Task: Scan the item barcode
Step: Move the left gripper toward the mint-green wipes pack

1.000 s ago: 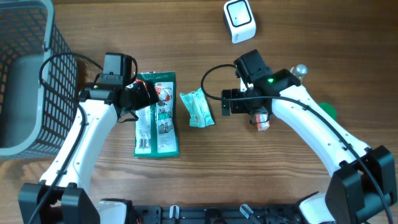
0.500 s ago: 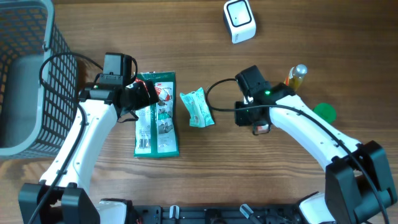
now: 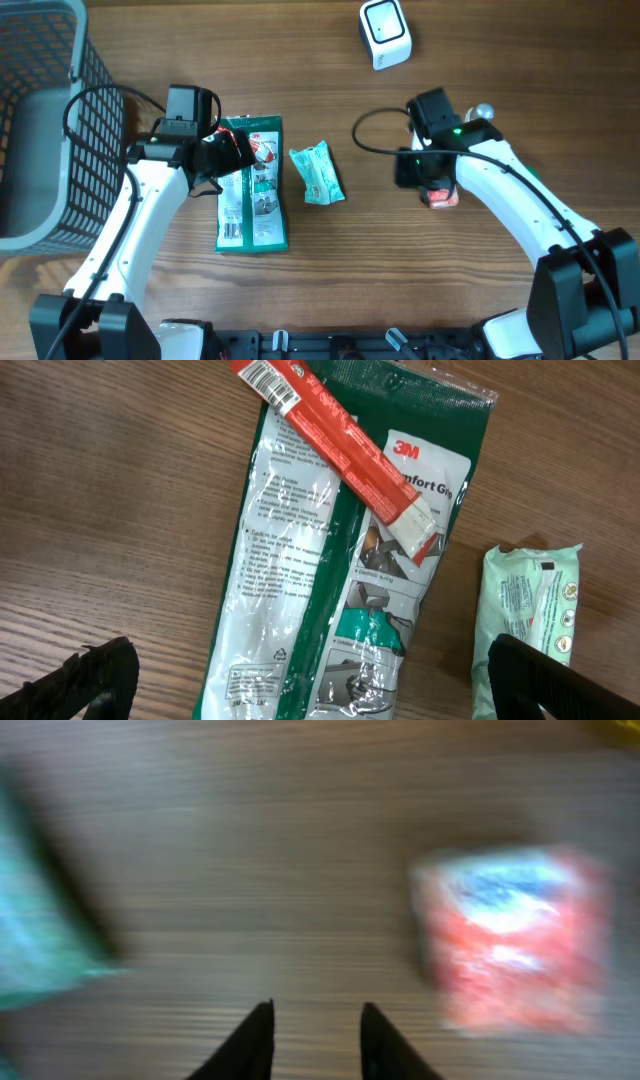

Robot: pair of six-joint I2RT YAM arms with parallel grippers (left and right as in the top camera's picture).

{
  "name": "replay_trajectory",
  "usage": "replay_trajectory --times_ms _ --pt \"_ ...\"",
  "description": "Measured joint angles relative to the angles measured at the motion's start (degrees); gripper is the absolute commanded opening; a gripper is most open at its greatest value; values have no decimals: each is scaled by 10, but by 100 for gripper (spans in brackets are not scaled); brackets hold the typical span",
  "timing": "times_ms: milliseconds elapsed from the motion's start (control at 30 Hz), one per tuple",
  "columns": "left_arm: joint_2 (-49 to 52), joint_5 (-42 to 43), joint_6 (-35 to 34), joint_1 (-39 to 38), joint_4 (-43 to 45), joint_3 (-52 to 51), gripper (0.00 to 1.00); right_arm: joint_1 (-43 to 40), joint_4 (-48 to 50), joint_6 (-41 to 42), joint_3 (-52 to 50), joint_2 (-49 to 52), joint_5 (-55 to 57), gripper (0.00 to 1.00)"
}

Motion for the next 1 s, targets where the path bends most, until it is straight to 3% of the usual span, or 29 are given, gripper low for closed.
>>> replay_trajectory --times_ms 67,200,367,667,700,767,800,833,867,1000 --pt "0 0 0 0 0 0 100 10 49 -7 5 0 -97 35" --pt "0 0 0 0 0 0 100 71 134 -4 5 0 -149 40" --pt "0 0 0 0 0 0 100 143 162 43 5 0 -97 41" --pt "0 17 -9 0 26 0 98 148 163 60 -1 0 -19 45" --pt "0 23 -10 0 30 0 88 148 162 60 -1 0 -17 45" --pt "0 50 -12 0 41 0 48 145 155 60 -2 0 -13 45" --pt "0 65 -17 0 40 0 35 138 145 60 -2 0 -12 47" --pt "0 86 -17 -2 40 0 12 131 140 60 -3 0 -10 49" --pt "0 100 -17 -8 40 0 5 123 137 60 -3 0 -10 50" --pt "6 125 -32 -85 40 -16 13 104 125 55 -3 0 -7 53"
